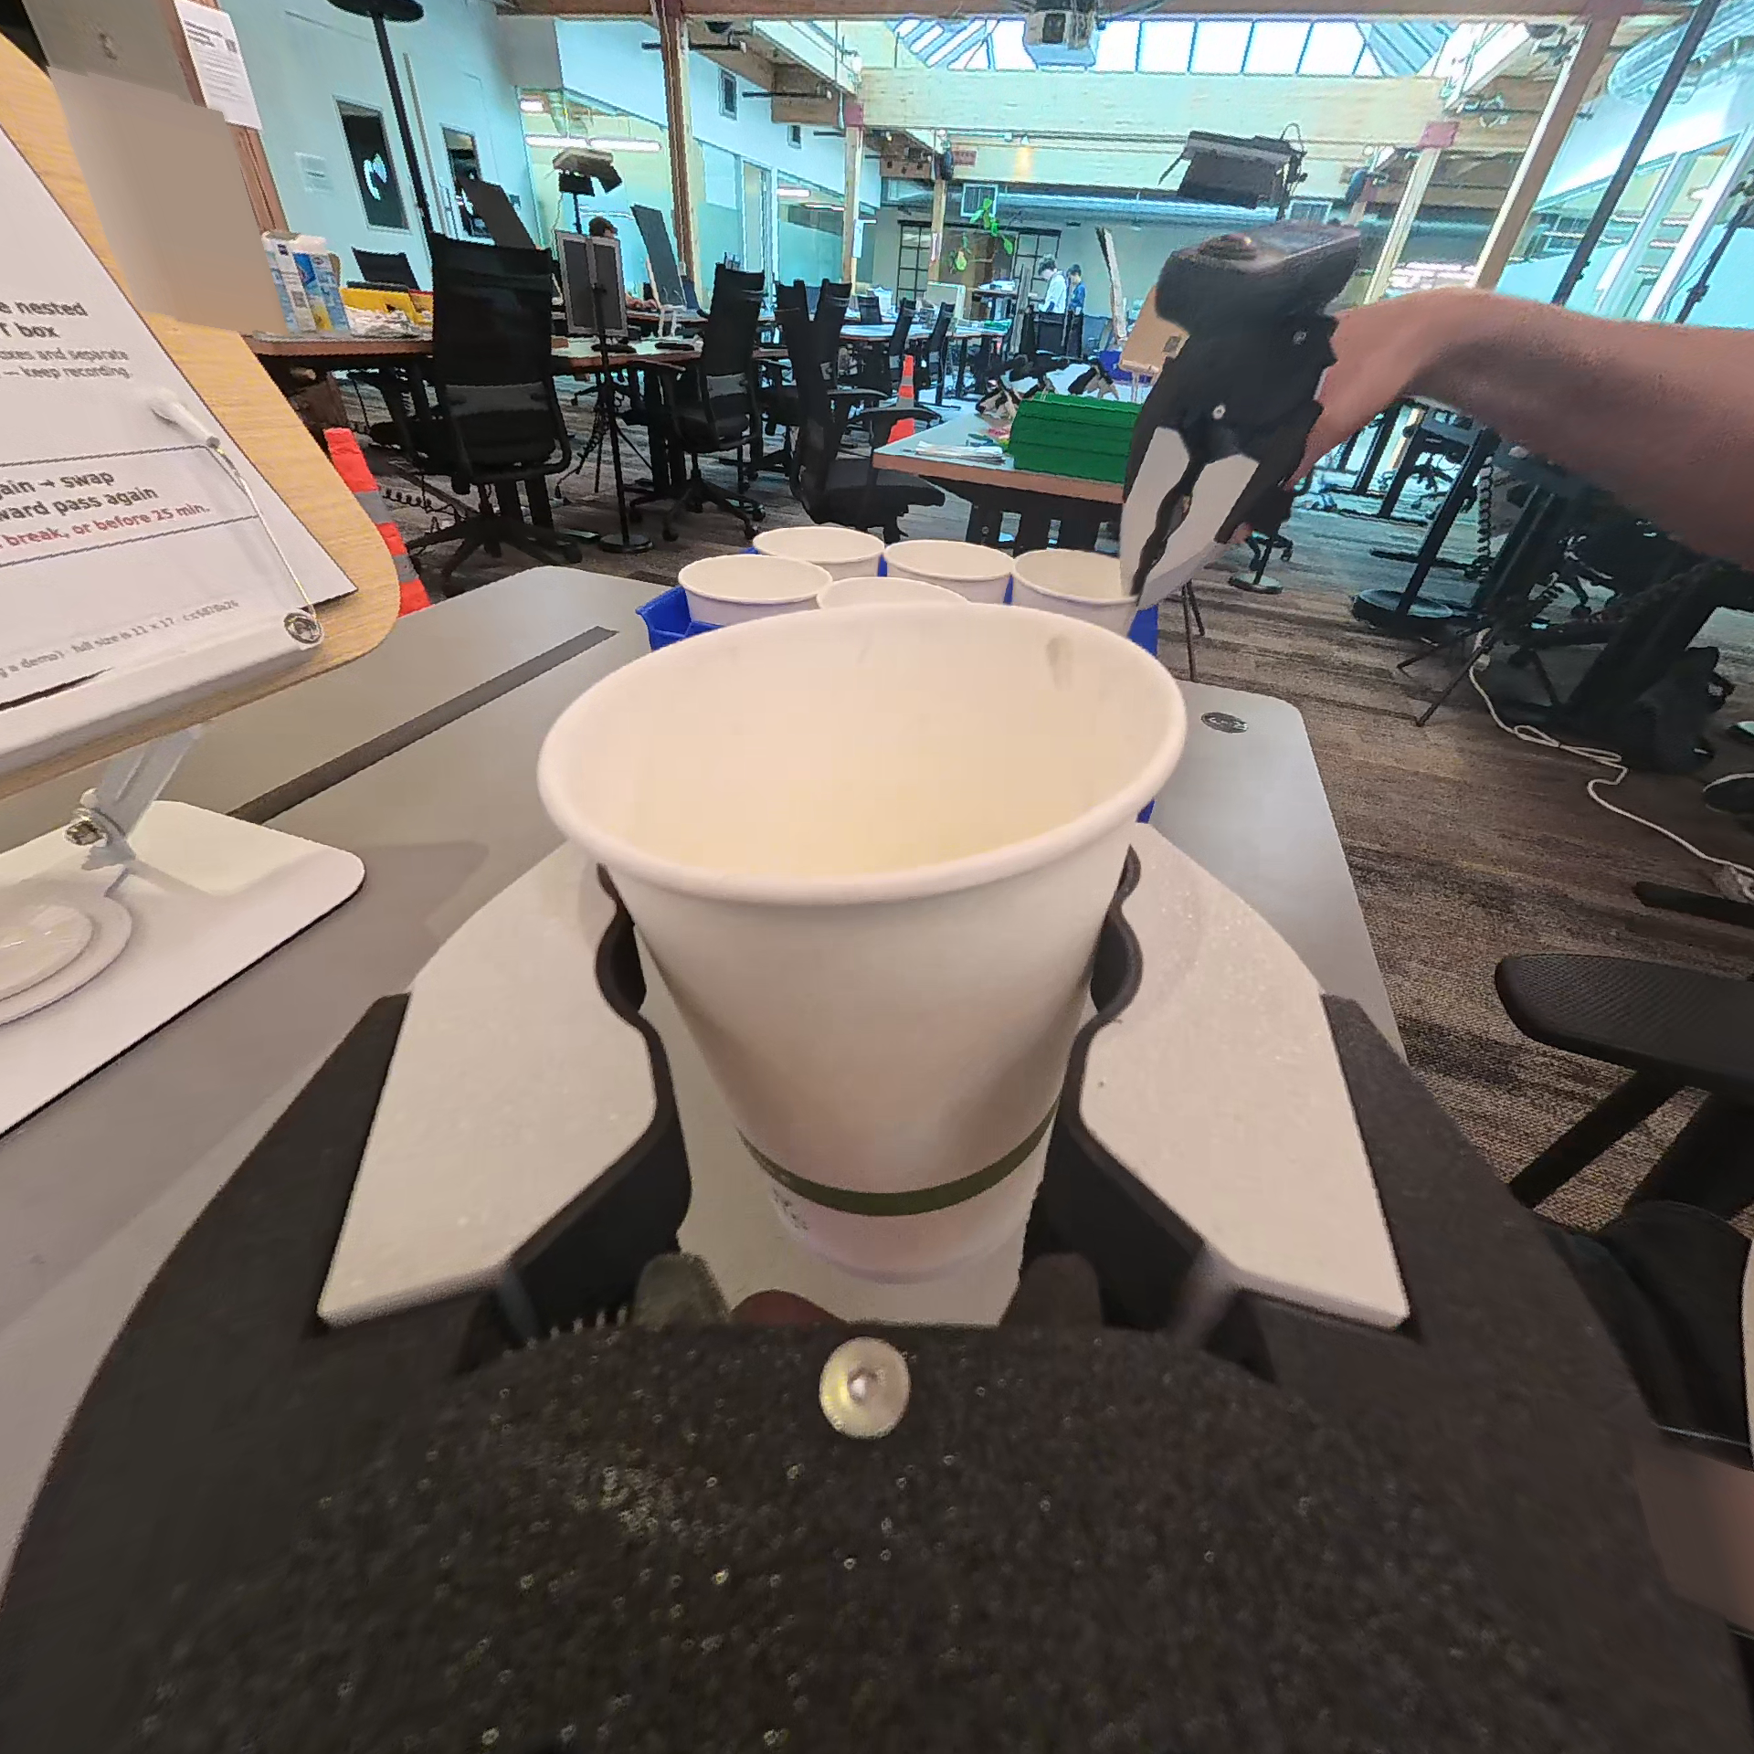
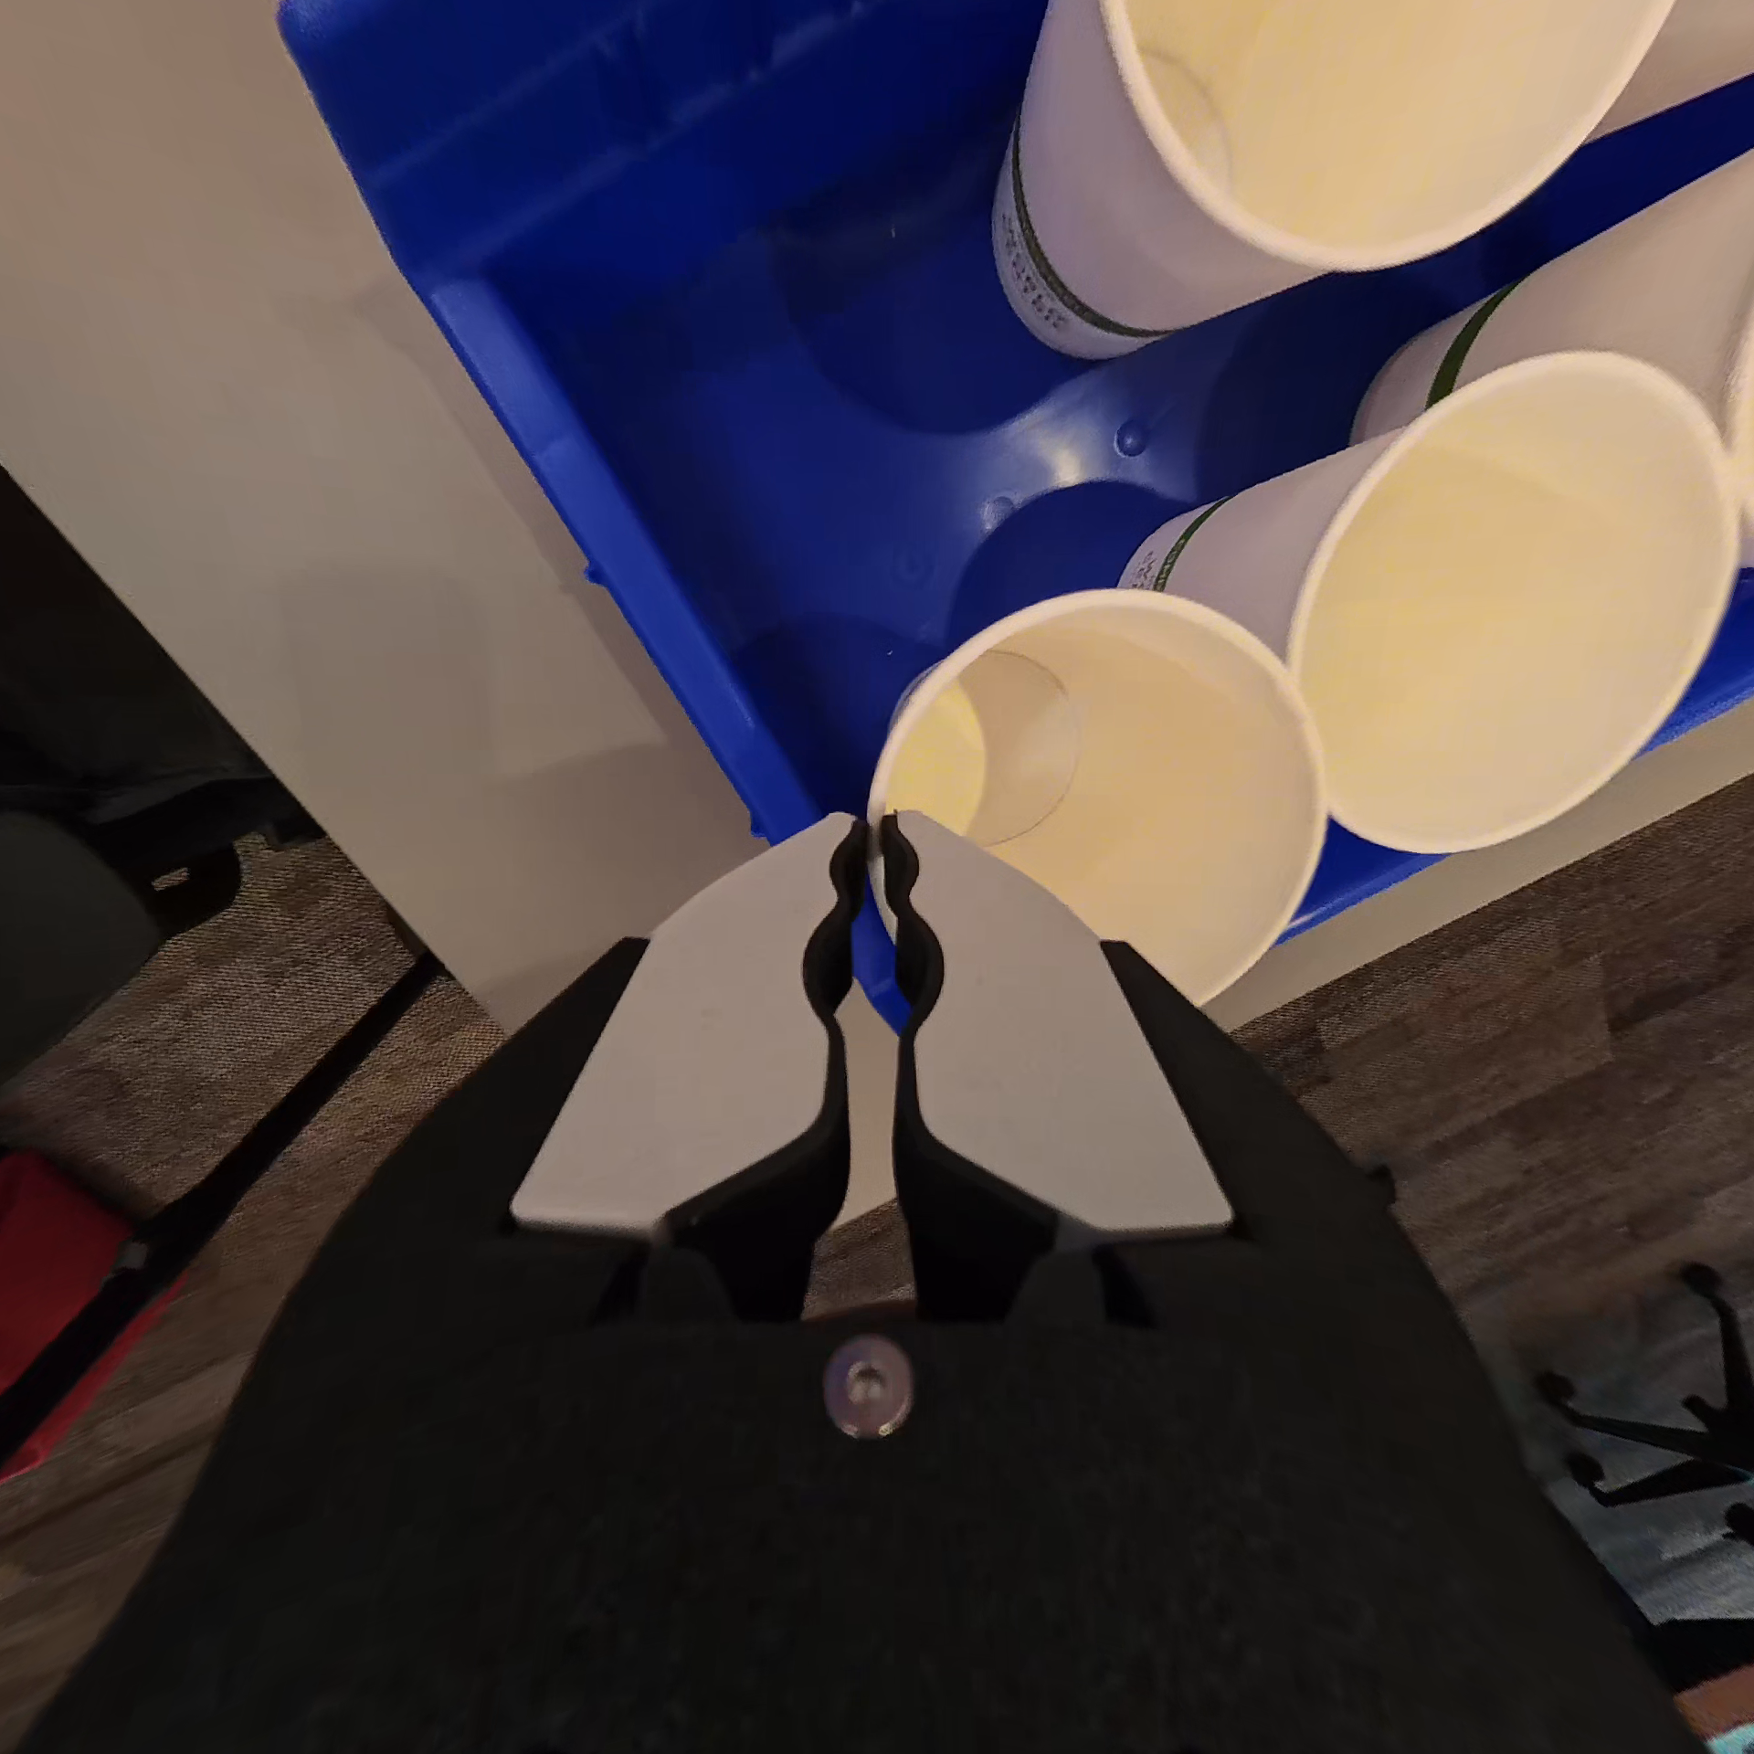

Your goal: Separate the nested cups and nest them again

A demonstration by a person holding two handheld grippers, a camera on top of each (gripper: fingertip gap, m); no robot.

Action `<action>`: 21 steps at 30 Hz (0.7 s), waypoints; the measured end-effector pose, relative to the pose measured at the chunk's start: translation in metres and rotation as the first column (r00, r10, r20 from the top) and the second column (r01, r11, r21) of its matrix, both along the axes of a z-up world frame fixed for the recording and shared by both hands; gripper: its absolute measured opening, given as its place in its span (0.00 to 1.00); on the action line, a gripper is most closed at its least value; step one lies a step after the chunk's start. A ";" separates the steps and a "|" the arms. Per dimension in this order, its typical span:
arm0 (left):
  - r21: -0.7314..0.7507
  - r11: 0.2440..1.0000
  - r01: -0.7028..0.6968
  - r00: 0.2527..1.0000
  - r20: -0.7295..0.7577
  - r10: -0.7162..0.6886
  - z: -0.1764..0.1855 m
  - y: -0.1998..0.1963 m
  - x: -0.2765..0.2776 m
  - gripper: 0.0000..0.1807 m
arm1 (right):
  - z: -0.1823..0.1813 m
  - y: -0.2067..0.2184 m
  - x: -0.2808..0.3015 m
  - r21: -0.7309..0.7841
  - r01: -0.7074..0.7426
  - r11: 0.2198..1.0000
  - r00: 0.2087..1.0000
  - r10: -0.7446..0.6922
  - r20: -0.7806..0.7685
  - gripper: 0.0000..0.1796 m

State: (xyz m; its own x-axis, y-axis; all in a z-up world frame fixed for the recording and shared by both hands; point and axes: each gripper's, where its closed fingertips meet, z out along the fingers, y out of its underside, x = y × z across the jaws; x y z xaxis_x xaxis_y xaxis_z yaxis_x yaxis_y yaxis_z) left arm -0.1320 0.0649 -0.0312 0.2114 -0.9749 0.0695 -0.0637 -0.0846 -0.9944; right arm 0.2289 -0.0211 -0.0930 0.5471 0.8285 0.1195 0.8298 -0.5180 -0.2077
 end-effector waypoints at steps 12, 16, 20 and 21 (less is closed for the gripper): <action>0.010 1.000 0.014 1.000 -0.020 -0.014 -0.003 -0.003 0.003 0.52 | 0.097 0.007 -0.165 0.224 -0.311 0.924 0.928 0.346 -0.138 0.11; 0.016 0.999 0.040 0.999 -0.036 -0.039 -0.006 -0.009 0.009 0.52 | 0.116 0.003 -0.291 0.255 -0.546 0.798 0.789 0.592 -0.164 0.11; 0.030 0.998 0.046 0.996 -0.073 -0.044 -0.012 -0.012 0.013 0.52 | 0.109 0.020 -0.356 0.178 -0.630 0.756 0.742 0.653 -0.149 0.10; 0.033 0.998 0.045 0.996 -0.079 -0.042 -0.013 -0.012 0.013 0.52 | 0.104 0.022 -0.364 0.140 -0.645 0.751 0.737 0.660 -0.142 0.10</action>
State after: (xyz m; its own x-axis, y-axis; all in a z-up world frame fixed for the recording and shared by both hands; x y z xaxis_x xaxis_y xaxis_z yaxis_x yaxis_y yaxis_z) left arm -0.1195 0.0525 -0.0447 0.1724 -0.9848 0.0205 -0.1442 -0.0458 -0.9885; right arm -0.1347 0.0004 0.0111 -0.1076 0.9819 0.1557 0.9049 0.1616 -0.3938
